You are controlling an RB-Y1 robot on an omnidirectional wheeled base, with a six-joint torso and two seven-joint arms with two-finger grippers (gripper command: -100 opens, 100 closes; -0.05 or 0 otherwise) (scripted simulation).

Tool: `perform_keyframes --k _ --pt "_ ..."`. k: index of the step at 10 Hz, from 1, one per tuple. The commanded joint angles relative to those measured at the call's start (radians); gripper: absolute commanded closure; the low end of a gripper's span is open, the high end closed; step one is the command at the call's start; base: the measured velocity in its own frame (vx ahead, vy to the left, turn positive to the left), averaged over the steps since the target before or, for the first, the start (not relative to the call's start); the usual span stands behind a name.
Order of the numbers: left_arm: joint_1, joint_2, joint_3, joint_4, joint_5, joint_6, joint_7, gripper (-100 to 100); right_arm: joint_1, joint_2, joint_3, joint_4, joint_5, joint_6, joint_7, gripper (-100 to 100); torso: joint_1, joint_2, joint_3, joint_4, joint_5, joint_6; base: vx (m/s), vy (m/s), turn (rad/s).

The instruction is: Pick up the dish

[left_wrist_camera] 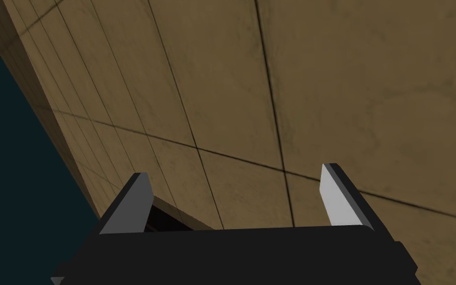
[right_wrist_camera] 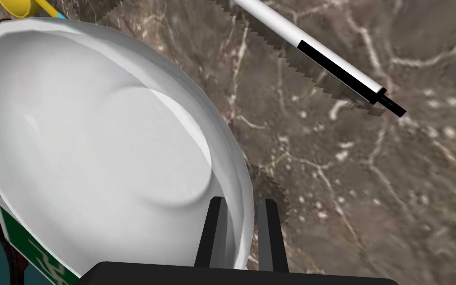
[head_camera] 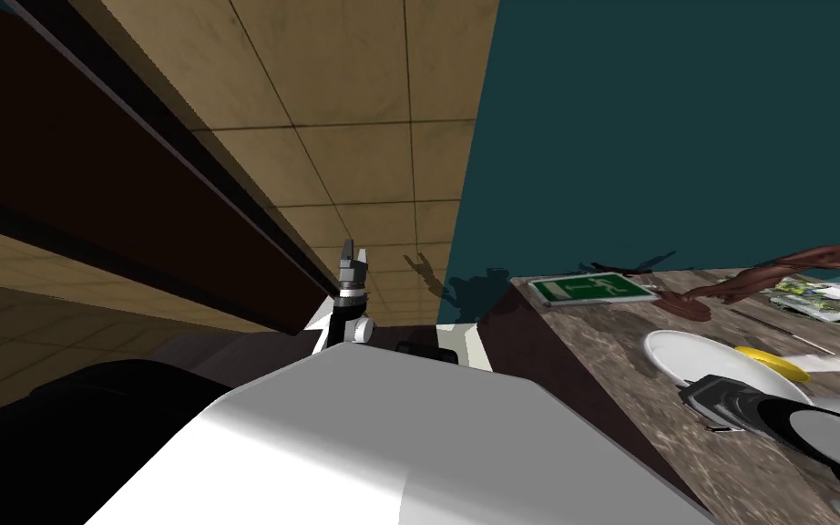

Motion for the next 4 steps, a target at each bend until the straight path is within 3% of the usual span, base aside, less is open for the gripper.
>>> perform_keyframes --k 1,2,3,4 --pt "0.000 0.000 0.000 0.000 0.000 0.000 0.000 0 0.004 0.000 -0.006 -0.032 0.050 0.004 -0.050 100 0.000 0.000 0.000 0.000 0.000 0.000 0.014 -0.005 0.025" --pt "0.000 0.000 0.000 0.000 0.000 0.000 0.000 0 0.004 0.000 -0.006 -0.032 0.052 0.004 -0.074 100 0.001 0.000 0.000 0.000 0.000 -0.001 0.003 0.000 0.032" --pt "0.000 0.000 0.000 0.000 0.000 0.000 0.000 0 0.005 0.000 -0.003 -0.031 0.049 0.006 -0.060 100 0.001 0.000 0.000 0.000 0.001 -0.001 0.000 0.000 0.000" --pt "0.000 0.000 0.000 0.000 0.000 0.000 0.000 0 0.005 0.000 -0.003 -0.033 0.051 0.007 -0.068 0 0.001 0.001 0.001 0.000 0.001 0.000 0.000 0.000 0.000"
